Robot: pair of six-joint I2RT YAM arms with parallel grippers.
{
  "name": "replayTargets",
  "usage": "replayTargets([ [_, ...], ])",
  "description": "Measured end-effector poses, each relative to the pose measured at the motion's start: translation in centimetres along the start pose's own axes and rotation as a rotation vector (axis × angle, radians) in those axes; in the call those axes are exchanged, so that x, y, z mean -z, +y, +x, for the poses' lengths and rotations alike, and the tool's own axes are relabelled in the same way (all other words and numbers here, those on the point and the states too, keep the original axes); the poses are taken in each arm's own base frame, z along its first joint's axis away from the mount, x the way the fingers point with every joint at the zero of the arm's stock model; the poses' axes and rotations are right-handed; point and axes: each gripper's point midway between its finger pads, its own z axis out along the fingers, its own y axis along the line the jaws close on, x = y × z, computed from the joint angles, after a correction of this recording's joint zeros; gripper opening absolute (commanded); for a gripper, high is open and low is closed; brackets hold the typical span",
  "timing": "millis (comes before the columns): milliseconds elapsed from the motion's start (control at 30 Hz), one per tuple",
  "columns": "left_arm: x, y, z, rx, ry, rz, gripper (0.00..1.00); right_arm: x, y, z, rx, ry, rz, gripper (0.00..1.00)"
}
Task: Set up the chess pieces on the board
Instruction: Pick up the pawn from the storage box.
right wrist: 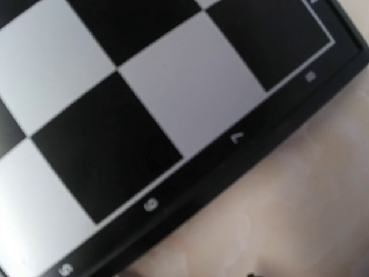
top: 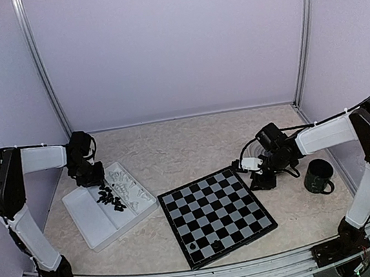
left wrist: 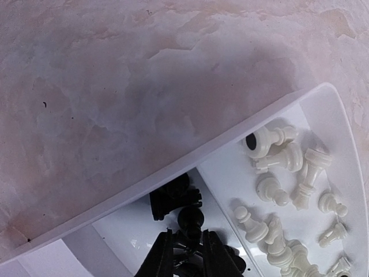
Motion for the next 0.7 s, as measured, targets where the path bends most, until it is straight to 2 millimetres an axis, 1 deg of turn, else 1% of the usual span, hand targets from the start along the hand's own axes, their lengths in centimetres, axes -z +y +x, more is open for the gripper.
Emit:
replayTargets([
  [233, -0.42, 0.02, 0.22, -0.001, 0.012, -0.002, 0.17, 0.0, 0.0, 0.0, 0.0, 0.0, 0.0, 0.46],
  [433, -0.72, -0.08, 0.32, -0.005, 0.02, 0.002, 0.1, 0.0, 0.01, -0.01, 0.0, 0.0, 0.0, 0.46],
  [700, -0.42, -0.25, 0.31, -0.015, 0.02, -0.008, 0.07, 0.0, 0.02, -0.01, 0.001, 0.0, 0.0, 0.46],
])
